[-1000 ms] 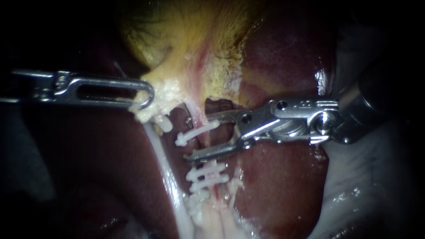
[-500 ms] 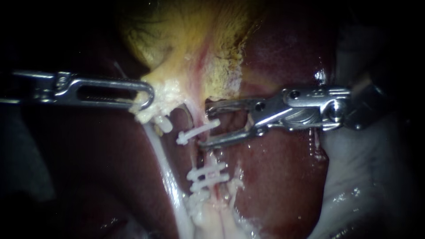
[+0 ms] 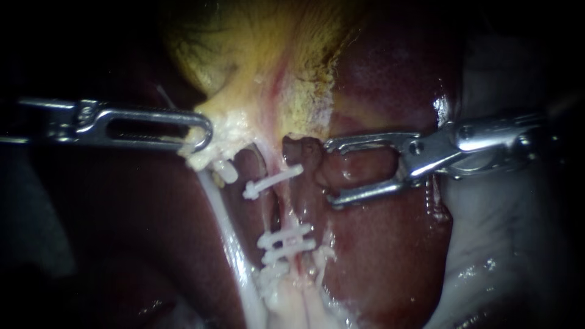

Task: Going back third clip right tube

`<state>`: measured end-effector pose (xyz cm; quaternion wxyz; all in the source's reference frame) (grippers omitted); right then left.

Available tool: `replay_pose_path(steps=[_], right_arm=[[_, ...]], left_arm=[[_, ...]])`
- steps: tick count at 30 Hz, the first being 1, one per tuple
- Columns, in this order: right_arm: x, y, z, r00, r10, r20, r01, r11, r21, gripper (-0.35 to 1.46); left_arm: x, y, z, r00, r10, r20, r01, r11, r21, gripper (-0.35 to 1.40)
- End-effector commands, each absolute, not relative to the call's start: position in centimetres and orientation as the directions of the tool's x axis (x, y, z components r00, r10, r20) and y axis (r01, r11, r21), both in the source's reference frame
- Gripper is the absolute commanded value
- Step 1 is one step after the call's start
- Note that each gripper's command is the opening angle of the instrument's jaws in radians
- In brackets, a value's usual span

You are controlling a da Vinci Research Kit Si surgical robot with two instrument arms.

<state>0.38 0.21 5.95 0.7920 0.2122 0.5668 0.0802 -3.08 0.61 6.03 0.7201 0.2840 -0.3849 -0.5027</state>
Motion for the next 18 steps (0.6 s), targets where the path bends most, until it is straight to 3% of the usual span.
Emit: replay_pose_path(steps=[1, 18], right_arm=[[0.37, 0.2, 5.95, 0.345, 0.368, -0.864, 0.113, 0.897, 0.427, 0.5], [0.2, 0.23, 5.84, 0.347, 0.366, -0.863, 0.105, 0.9, 0.424, 0.5]], left_arm=[[-3.08, 0.61, 6.03, 0.198, -0.943, 0.269, 0.506, 0.333, 0.796, -0.35], [-3.42, 0.59, 6.64, 0.214, -0.936, 0.279, 0.512, 0.35, 0.784, -0.35]])
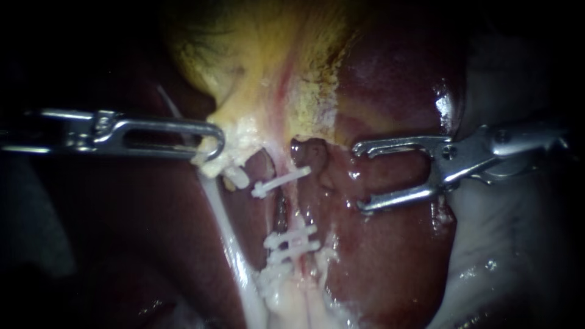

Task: Going back third clip right tube

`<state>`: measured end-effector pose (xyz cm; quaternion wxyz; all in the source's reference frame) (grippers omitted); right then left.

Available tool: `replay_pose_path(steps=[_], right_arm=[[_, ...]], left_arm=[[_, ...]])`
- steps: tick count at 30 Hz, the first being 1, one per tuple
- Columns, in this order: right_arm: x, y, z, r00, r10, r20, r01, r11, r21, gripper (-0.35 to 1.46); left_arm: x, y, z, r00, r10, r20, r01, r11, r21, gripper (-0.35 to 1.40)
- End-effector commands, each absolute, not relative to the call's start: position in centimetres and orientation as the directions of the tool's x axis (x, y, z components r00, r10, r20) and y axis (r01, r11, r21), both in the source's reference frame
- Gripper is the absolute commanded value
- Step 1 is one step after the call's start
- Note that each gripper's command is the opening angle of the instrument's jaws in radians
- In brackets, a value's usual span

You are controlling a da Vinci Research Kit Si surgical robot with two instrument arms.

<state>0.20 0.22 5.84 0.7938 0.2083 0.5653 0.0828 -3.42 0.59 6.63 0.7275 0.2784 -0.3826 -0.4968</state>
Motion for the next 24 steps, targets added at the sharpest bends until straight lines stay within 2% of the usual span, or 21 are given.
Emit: replay_pose_path(steps=[1, 15, 24], right_arm=[[0.2, 0.23, 5.83, 0.347, 0.367, -0.863, 0.105, 0.899, 0.424, 0.5], [0.2, 0.26, 5.79, 0.35, 0.364, -0.863, 0.103, 0.901, 0.421, 0.5], [0.21, 0.26, 5.78, 0.35, 0.365, -0.863, 0.102, 0.901, 0.422, 0.5]], left_arm=[[-3.43, 0.61, 6.67, 0.214, -0.936, 0.279, 0.512, 0.351, 0.784, -0.35], [-3.7, 0.54, 7.06, 0.233, -0.931, 0.28, 0.517, 0.363, 0.776, -0.35], [-3.7, 0.53, 7.06, 0.235, -0.931, 0.279, 0.514, 0.363, 0.777, -0.35]])
